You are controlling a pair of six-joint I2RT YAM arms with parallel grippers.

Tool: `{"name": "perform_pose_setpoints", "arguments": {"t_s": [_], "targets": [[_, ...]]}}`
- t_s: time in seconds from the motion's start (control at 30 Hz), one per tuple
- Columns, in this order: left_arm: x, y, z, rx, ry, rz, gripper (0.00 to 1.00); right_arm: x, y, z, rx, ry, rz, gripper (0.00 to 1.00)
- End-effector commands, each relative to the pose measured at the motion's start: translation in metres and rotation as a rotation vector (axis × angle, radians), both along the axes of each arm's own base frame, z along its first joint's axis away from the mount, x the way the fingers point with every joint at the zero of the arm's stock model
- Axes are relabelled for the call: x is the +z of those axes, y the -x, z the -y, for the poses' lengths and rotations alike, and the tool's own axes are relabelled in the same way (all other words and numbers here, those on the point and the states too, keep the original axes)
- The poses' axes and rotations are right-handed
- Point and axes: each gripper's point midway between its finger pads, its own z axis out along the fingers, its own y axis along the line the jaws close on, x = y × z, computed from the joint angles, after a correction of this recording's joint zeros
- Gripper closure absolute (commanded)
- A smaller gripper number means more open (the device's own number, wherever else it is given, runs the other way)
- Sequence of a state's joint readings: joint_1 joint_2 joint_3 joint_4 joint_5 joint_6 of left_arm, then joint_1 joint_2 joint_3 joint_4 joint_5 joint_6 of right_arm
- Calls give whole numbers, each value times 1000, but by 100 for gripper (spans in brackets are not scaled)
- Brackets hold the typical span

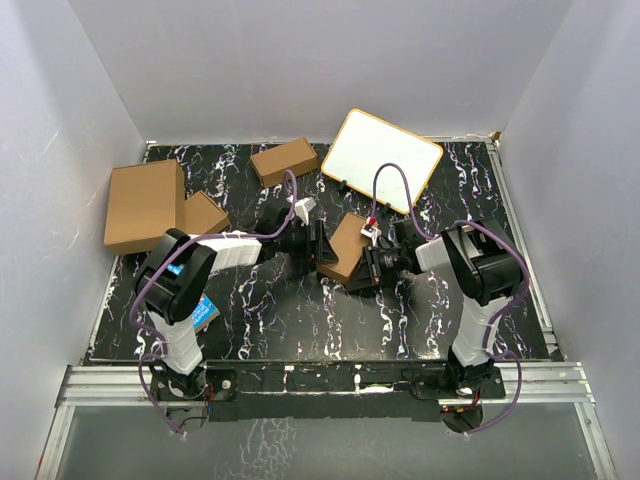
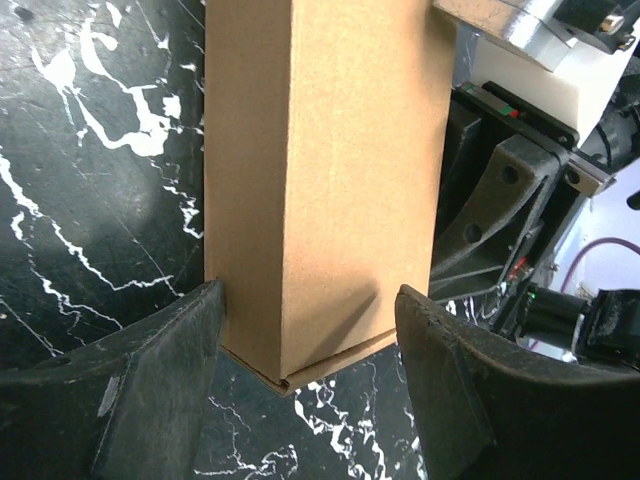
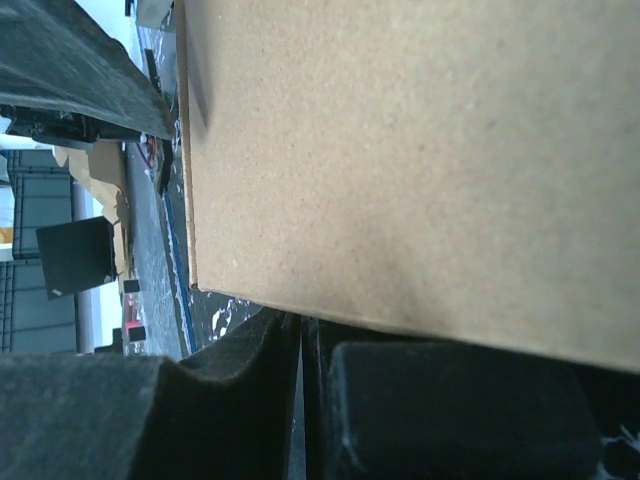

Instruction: Fold the paper box

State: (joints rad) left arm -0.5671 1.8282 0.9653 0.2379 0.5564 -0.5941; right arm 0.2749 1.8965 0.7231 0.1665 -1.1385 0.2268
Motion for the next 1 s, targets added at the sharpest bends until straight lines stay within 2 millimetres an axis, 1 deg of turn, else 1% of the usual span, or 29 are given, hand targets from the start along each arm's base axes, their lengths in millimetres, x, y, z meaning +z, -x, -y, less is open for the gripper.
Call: {"name": "perform_pose_setpoints", "arguments": {"t_s": [0.0,0.1,0.17,0.23,0.3,0.4,0.53,0.57,0.6,0.7,0.8,0.9,0.93,0.97], "targets": [[-4,40,18,-78,33,-74,35,5,-25,-7,-69,-16,63,89],[-3,42,18,-64,41,-74,35,9,-28,-1,-102,-35,66,89],[-2,41,16,-51,33,-68,33,13,-29,1,-87,-43,88,88],[-1,35,11,-29,7,-55,29,15,-26,2,-23,-31,128,87],[6,22,5,4,7,-31,25,15,-24,7,33,7,168,86],[23,1,-4,56,27,21,20,29,-17,13,92,-19,195,86],[49,-24,-17,105,33,112,17,47,-18,19,114,-19,291,85],[56,-28,-21,113,28,137,17,48,-18,21,118,-14,302,85],[62,-32,-25,123,21,163,17,57,-20,22,122,-10,346,85],[85,-37,-40,150,8,254,16,67,-21,29,125,4,415,85],[104,-38,-61,184,-17,357,13,77,-27,37,117,35,501,85],[123,-40,-83,231,-48,461,7,91,-36,50,90,60,583,85],[133,-40,-90,249,-55,502,4,95,-39,56,75,67,604,85],[139,-40,-95,261,-64,534,3,100,-43,60,60,73,627,85]]}}
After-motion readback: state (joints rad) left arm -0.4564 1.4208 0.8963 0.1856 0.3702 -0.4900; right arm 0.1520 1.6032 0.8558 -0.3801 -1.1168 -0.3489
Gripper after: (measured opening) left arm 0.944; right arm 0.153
